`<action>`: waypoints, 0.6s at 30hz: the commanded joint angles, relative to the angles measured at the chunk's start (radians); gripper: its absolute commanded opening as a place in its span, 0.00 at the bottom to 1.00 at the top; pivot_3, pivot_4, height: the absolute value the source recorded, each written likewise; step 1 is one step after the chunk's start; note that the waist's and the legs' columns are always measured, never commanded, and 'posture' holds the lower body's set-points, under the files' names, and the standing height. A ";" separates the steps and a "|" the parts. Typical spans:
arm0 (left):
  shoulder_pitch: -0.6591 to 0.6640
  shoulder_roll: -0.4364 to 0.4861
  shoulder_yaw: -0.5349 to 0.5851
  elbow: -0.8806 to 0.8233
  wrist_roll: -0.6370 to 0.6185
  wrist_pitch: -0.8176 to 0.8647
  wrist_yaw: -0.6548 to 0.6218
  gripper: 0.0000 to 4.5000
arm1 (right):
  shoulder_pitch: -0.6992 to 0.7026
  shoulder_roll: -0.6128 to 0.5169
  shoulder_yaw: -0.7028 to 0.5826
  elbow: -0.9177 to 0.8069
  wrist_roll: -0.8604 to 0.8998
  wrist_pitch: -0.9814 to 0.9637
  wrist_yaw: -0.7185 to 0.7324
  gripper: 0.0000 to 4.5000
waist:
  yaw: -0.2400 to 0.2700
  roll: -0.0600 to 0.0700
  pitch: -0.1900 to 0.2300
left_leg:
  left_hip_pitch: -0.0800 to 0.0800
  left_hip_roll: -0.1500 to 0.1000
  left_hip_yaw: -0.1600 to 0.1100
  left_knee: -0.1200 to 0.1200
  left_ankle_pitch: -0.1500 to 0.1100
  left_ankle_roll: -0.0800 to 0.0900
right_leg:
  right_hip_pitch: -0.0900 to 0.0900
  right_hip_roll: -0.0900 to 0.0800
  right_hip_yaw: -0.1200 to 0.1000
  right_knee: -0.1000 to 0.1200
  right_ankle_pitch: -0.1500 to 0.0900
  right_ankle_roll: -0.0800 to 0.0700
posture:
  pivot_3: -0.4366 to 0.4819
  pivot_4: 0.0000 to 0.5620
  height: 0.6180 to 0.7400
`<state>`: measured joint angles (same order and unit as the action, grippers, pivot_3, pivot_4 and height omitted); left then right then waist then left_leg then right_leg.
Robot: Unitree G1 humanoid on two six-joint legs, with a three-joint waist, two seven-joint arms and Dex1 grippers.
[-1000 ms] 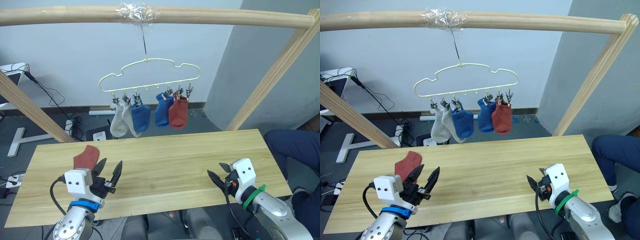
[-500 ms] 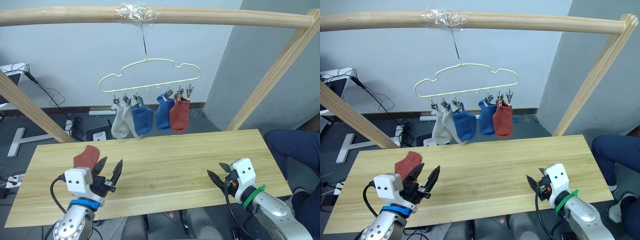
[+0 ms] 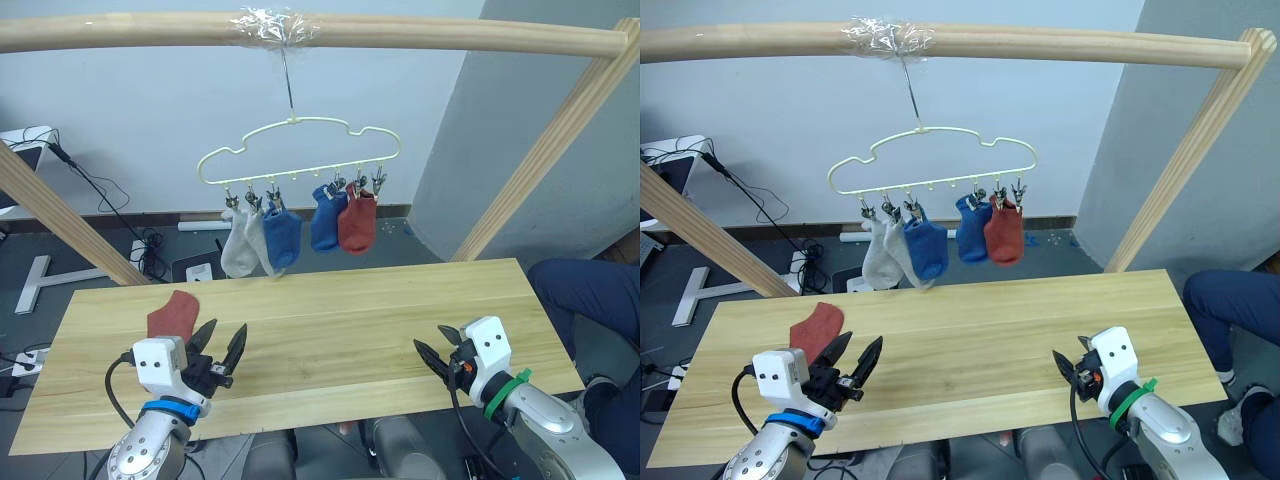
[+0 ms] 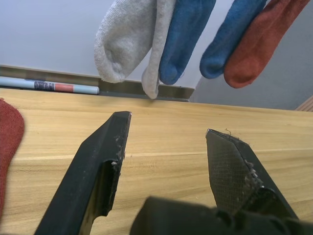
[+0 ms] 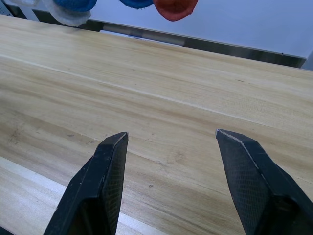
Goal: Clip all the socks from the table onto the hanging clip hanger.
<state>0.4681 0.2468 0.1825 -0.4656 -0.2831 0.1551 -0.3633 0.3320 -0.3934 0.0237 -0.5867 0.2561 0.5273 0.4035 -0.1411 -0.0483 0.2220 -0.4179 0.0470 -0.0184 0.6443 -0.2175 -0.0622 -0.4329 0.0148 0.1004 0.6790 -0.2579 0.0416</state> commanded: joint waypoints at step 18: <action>0.001 0.011 -0.002 -0.042 -0.013 -0.008 -0.013 0.62 | -0.007 0.007 0.006 -0.025 0.002 -0.012 -0.004 0.65 | 0.000 0.000 0.000 | 0.000 0.000 0.000 0.000 0.000 0.000 | 0.000 0.000 0.000 0.000 0.000 0.000 | 0.30 0.36 1.00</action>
<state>0.4679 0.2498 0.1825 -0.4675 -0.2908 0.1676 -0.3660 0.3273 -0.3881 0.0319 -0.5867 0.2561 0.5273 0.4026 -0.1412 -0.0483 0.2220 -0.4176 0.0470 -0.0185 0.6443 -0.2175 -0.0622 -0.4327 0.0148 0.1004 0.6790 -0.2579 0.0416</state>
